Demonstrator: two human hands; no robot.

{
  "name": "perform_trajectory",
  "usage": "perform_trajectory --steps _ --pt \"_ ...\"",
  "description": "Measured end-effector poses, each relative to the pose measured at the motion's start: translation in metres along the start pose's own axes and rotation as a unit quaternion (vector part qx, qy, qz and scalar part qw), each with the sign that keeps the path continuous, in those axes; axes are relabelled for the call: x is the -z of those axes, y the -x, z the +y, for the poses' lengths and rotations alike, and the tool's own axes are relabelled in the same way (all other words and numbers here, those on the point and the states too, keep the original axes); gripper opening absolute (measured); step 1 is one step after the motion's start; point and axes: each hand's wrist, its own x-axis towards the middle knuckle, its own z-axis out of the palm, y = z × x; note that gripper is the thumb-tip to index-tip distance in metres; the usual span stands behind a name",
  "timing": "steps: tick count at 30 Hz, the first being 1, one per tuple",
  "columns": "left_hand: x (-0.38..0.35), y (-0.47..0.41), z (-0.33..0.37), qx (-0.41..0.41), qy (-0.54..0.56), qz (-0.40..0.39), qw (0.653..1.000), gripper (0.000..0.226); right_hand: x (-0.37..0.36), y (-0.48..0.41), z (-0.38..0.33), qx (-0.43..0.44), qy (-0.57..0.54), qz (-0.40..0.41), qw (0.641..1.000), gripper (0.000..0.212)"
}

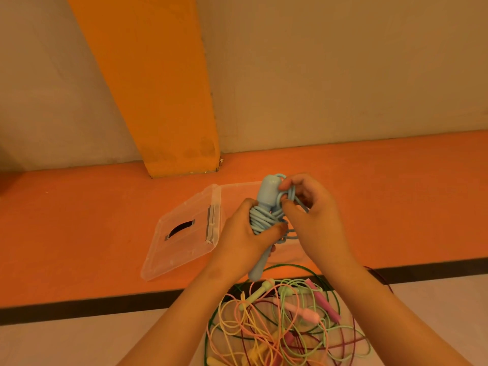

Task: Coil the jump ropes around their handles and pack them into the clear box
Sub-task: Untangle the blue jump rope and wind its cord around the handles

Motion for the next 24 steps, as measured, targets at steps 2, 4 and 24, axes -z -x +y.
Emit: perform_trajectory --steps 2,4,24 --pt "-0.001 0.000 -0.001 -0.005 -0.010 -0.001 1.000 0.022 0.002 0.002 0.000 0.011 0.026 0.003 1.000 0.028" --pt "0.000 0.001 -0.001 -0.007 -0.014 -0.002 1.000 0.023 0.004 0.003 -0.001 0.022 0.050 0.002 0.999 0.031" --pt "0.013 0.001 0.004 0.058 0.019 -0.069 0.996 0.026 0.014 -0.003 -0.001 0.160 0.276 0.060 0.946 0.021"
